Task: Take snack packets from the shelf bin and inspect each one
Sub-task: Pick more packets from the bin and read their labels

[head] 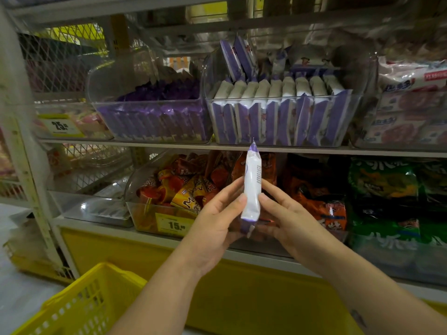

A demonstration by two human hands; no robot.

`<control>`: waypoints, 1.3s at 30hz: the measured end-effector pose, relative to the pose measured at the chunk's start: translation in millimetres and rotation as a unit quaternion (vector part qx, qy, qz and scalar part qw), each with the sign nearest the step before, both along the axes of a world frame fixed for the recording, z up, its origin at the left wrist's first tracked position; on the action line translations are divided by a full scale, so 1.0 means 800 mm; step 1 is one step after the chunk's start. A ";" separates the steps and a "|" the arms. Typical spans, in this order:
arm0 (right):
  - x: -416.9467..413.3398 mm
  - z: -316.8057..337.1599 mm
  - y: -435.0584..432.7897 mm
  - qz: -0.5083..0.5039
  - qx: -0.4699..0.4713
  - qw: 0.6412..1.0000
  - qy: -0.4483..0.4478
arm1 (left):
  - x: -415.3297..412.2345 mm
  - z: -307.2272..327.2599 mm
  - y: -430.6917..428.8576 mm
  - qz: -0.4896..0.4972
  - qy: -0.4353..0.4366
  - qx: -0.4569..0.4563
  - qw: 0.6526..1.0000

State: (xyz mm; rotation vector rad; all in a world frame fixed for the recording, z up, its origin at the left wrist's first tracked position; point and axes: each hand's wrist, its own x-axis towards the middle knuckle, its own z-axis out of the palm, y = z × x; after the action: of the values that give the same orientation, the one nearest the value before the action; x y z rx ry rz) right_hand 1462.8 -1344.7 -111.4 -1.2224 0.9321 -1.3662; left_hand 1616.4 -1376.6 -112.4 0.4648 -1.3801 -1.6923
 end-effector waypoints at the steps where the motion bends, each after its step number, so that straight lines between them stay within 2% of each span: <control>1: -0.002 0.000 0.000 0.008 0.002 1.000 -0.006 | 0.001 0.001 0.000 -0.024 0.018 0.022 0.999; 4: -0.009 0.002 0.002 0.028 0.002 0.999 -0.038 | 0.004 0.003 -0.002 -0.056 0.051 0.049 0.996; 5: -0.012 0.003 0.003 0.020 -0.009 0.999 -0.024 | 0.005 0.003 -0.004 -0.053 0.052 0.043 0.996; 10: -0.018 0.003 0.006 -0.103 -0.067 0.978 0.168 | 0.009 -0.004 -0.009 -0.001 -0.045 -0.039 0.998; 13: -0.012 0.000 0.009 -0.143 -0.127 0.954 0.230 | 0.004 -0.006 -0.007 0.045 -0.083 -0.110 0.989; 16: -0.005 -0.004 0.010 -0.182 -0.170 0.930 0.269 | -0.004 -0.008 -0.007 0.112 -0.070 -0.148 0.980; 19: -0.004 -0.002 0.008 -0.213 -0.181 0.909 0.309 | -0.003 -0.008 -0.011 0.124 -0.025 -0.107 0.986; 21: -0.005 0.001 0.008 -0.199 -0.180 0.907 0.324 | 0.002 -0.007 -0.014 0.111 0.007 -0.056 0.992; 25: -0.002 0.005 0.013 -0.121 -0.182 0.926 0.308 | 0.007 -0.007 -0.017 0.100 0.048 0.008 0.994; 30: 0.006 0.011 0.021 -0.096 -0.187 0.933 0.291 | 0.010 -0.005 -0.016 0.072 0.054 0.016 0.996; 35: 0.001 0.019 0.024 -0.088 -0.156 0.960 0.215 | 0.018 -0.003 -0.021 0.027 0.136 0.089 0.986; 39: -0.002 0.022 0.026 -0.100 -0.134 0.976 0.140 | 0.022 -0.003 -0.027 0.027 0.185 0.126 0.974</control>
State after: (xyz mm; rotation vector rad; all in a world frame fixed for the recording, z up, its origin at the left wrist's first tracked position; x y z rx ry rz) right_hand 1461.3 -1324.1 -93.8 -1.5910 1.1164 -1.5403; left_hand 1634.1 -1397.9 -114.6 0.3029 -0.8824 -1.8091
